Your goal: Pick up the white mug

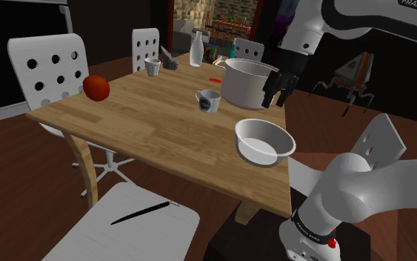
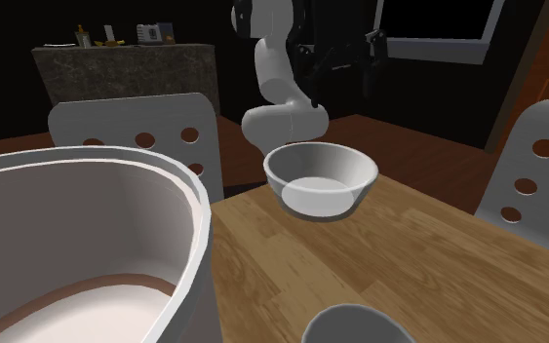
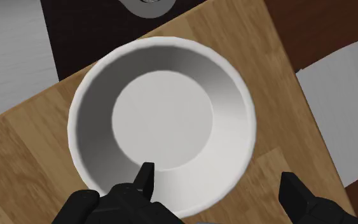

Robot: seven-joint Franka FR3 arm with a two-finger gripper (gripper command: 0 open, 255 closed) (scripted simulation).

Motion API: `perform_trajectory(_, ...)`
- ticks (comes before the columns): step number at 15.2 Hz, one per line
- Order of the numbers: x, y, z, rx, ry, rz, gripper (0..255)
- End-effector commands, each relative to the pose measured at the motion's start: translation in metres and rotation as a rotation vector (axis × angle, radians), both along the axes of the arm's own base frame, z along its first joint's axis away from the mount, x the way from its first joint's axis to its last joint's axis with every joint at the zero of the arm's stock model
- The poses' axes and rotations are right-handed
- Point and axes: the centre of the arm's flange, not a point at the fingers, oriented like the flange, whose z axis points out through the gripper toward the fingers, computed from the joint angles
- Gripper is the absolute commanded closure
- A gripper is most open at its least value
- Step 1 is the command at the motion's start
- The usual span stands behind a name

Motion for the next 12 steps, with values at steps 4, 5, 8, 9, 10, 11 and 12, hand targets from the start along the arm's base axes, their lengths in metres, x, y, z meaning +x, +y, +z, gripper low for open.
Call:
perform_trajectory(4,0.034,-0.016,-0.012,-0.012,0.003,-0.006,0)
perform_trajectory(5,0.045,-0.021,-0.016,-0.016,0.004,-0.008,0)
perform_trajectory(8,0.078,-0.037,-0.028,-0.028,0.007,-0.014,0)
perform_trajectory(9,0.089,-0.042,-0.032,-0.032,0.008,-0.016,0)
perform_trajectory(10,0.101,-0.048,-0.036,-0.035,0.009,-0.018,0)
perform_trajectory(11,0.112,-0.053,-0.040,-0.039,0.010,-0.020,0)
perform_trajectory(12,0.123,-0.059,-0.043,-0.043,0.011,-0.022,0)
